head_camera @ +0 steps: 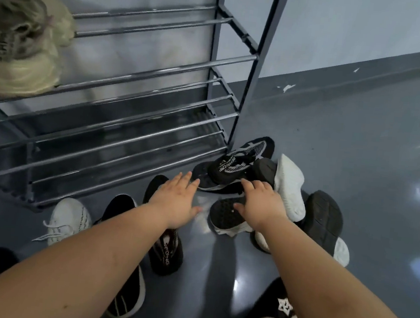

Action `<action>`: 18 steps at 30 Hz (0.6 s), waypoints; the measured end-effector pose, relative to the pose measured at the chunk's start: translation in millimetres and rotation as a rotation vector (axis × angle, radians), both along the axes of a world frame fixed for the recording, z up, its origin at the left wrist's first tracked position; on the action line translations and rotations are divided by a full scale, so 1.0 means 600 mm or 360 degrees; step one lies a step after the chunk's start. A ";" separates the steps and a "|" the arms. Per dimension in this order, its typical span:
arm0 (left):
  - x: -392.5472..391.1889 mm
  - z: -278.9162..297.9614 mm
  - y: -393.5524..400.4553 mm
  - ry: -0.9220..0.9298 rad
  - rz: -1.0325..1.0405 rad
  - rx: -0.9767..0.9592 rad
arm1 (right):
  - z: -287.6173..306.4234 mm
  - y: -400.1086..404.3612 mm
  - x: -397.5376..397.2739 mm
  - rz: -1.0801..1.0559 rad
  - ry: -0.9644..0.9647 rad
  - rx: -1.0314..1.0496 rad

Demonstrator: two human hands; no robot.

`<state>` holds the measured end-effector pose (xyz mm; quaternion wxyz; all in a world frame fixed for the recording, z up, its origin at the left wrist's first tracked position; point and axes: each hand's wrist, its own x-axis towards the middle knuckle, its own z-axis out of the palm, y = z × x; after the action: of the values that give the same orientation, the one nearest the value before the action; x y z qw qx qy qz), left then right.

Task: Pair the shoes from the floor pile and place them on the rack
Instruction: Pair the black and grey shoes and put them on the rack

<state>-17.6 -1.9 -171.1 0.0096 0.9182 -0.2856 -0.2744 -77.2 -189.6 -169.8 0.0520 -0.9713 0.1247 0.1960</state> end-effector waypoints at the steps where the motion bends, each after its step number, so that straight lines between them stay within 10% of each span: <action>1: 0.012 -0.005 -0.008 0.0007 0.0002 0.0017 | -0.009 -0.005 0.011 -0.0018 0.0006 0.0033; 18: 0.170 -0.134 -0.138 0.0348 0.0418 -0.0079 | -0.146 -0.044 0.132 -0.0476 0.0143 0.0513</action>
<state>84.4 -84.6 -251.6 0.0991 0.9118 -0.1672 -0.3617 1.8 -216.3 -257.2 0.2293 -0.9114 0.2365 0.2465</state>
